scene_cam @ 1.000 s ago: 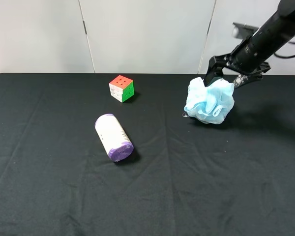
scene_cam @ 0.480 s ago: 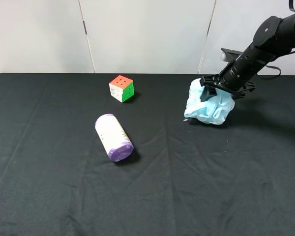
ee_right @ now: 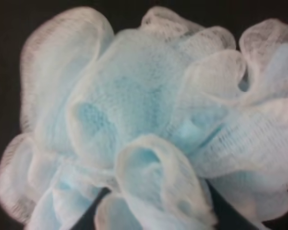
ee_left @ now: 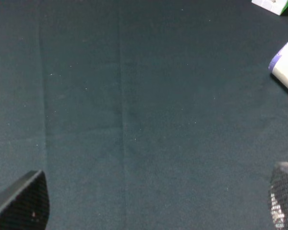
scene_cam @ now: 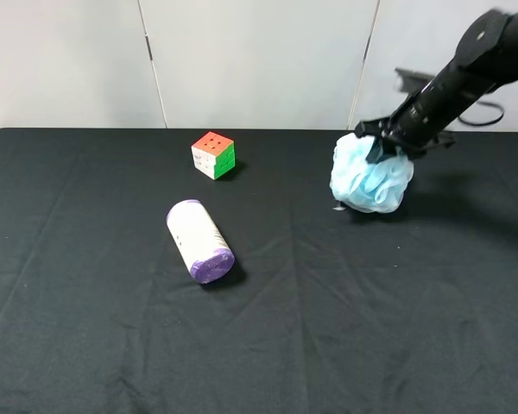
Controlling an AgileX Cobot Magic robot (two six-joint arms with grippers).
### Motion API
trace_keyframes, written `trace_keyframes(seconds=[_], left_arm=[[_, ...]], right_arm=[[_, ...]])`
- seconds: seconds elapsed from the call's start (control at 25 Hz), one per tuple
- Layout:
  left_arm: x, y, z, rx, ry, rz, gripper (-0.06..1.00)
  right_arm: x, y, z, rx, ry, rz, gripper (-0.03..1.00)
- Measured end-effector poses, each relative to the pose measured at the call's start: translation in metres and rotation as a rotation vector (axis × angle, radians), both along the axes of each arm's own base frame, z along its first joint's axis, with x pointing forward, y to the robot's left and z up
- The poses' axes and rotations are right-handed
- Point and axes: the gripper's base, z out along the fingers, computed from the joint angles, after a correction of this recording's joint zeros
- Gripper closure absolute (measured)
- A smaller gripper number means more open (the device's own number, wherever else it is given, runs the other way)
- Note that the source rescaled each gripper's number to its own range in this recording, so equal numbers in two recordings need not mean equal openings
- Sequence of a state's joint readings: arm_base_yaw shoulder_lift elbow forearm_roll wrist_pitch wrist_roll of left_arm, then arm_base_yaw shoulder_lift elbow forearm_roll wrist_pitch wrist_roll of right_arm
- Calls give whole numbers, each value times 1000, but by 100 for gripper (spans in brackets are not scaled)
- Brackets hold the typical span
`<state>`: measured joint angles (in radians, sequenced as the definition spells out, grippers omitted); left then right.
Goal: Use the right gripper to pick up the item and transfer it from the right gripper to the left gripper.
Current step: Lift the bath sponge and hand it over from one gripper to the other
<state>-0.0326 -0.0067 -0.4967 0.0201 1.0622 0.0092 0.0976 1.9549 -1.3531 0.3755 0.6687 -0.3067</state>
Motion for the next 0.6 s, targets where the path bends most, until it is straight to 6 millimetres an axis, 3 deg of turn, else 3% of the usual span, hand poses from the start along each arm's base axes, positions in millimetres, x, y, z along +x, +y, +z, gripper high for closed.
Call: trace_keyframes(seconds=[0.2,0.4,0.6], left_arm=[[0,0,0,0,0,0,6],[0,0,0,0,0,0,6],[0,0,0,1,0,1,6]], right_arm=[[-15,-1,54,17,-103,8,88],[-43,0,106,35,-167,40,88],[-74,1,144,72,-188,72,91]])
